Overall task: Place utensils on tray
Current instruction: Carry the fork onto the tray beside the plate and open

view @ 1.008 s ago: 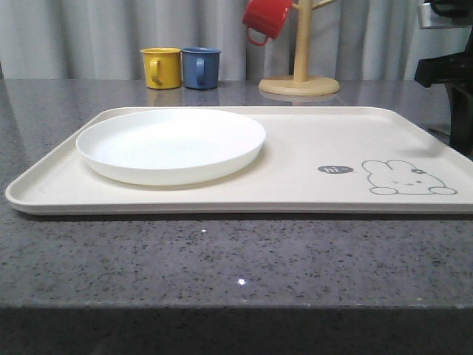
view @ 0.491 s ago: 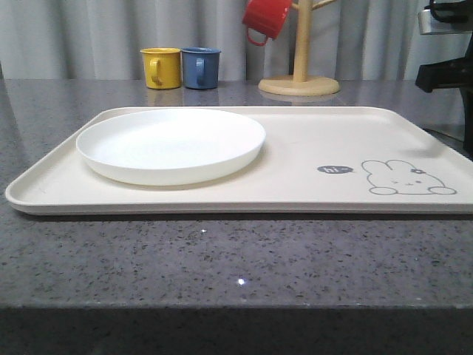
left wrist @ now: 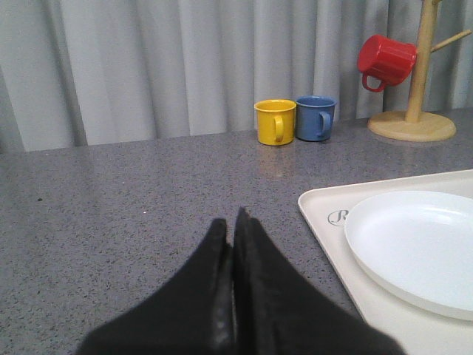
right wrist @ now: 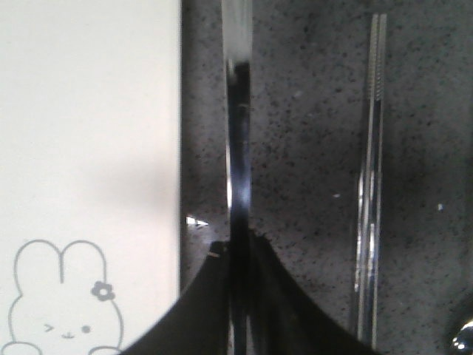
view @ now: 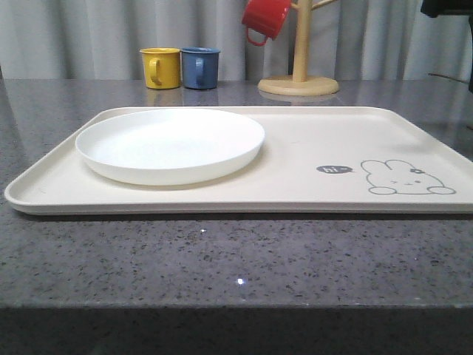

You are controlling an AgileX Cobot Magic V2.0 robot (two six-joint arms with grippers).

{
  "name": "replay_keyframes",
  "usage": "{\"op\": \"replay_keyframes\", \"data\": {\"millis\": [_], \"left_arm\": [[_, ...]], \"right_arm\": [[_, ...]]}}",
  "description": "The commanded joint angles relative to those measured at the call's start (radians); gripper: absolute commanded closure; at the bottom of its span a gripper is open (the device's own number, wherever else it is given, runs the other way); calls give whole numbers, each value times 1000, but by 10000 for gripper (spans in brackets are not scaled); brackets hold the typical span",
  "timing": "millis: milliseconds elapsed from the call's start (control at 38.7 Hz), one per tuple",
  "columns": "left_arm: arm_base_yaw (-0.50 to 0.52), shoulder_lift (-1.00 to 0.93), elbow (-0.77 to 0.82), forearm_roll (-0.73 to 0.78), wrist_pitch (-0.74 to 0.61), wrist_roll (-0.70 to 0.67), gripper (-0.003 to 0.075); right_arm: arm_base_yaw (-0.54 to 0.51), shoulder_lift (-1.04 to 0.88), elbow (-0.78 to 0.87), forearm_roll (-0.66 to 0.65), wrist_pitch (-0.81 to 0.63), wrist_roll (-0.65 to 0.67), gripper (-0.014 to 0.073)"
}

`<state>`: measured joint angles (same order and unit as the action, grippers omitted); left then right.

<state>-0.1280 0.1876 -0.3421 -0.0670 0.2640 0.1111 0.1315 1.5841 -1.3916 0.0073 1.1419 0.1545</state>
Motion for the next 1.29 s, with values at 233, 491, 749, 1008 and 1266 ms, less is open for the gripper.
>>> {"op": "replay_keyframes", "data": {"millis": [233,491,749,1008,1266], "left_arm": [[3,7,-26,-10,-85,-12,738],[3,7,-26,-10,-85,-12,738],[3,7,-26,-10,-85,-12,738],[3,7,-26,-10,-85,-12,738],[3,7,-26,-10,-85,-12,738]], "right_arm": [[221,10,-46,0,-121,191,641],[339,131,-147,6,-129,297,641],[365,192,-178,6,-120,382,641],[365,203,-178,5,-117,421,641],[366,227,-178,6,-103,421,636]]}}
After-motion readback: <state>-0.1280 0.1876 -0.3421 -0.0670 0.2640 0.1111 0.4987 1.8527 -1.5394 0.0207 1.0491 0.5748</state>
